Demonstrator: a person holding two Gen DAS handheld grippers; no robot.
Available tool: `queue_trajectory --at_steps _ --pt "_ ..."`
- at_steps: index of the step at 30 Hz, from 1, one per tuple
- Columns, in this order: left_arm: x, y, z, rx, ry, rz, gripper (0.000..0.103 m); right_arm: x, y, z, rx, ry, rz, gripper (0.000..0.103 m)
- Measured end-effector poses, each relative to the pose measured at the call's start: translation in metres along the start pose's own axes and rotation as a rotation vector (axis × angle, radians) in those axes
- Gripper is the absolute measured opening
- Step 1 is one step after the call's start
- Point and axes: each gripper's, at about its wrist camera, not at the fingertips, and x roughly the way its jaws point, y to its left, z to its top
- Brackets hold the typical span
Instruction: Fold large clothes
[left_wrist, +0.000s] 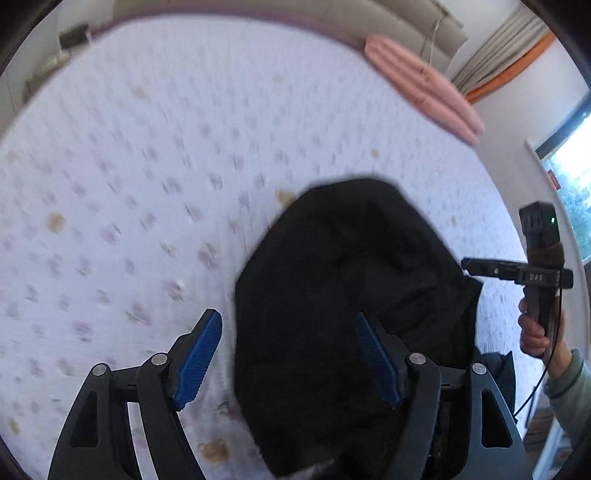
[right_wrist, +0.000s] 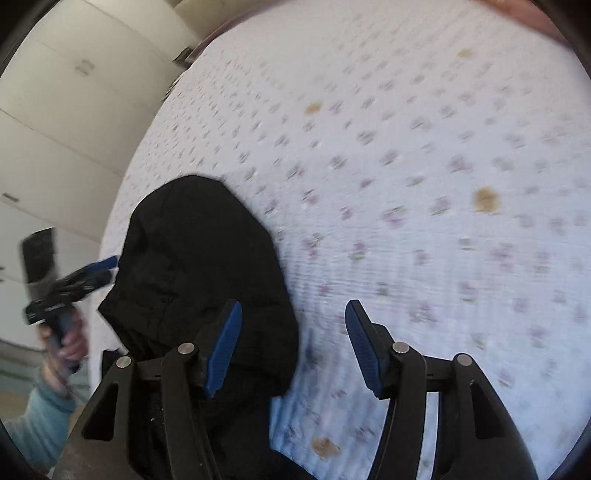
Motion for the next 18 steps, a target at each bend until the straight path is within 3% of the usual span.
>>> queue_trajectory --at_steps 3,5,6,7,8,12,15,18 --pt "0.028 0.007 -0.002 -0.045 0.083 -0.111 0.076 0.026 0.008 0.010 -0.010 0.054 0.073 0.061" --pt "0.036 0.007 -0.001 -0.047 0.083 -0.125 0.076 0.035 0.012 0.008 -0.010 0.064 0.111 0.063" --pt "0.038 0.007 0.001 -0.041 0.064 -0.132 0.075 0.036 0.015 0.007 -0.015 0.053 0.125 0.060" --pt "0.037 0.005 0.003 -0.034 0.046 -0.136 0.063 0.036 0.019 0.006 -0.025 0.050 0.130 0.034" --pt "0.037 0.001 0.006 -0.020 0.035 -0.132 0.049 0.036 0.025 0.002 -0.044 0.050 0.134 0.030" --pt "0.030 -0.027 0.019 0.072 -0.017 -0.104 0.026 0.003 0.043 -0.020 -0.098 -0.041 0.046 0.020" --pt "0.011 -0.053 0.029 0.146 -0.104 -0.139 0.025 -0.046 0.048 -0.040 -0.104 -0.160 0.039 0.020" --pt "0.025 -0.068 0.037 0.192 -0.077 -0.096 0.033 -0.064 0.045 -0.053 -0.100 -0.180 0.032 0.020"
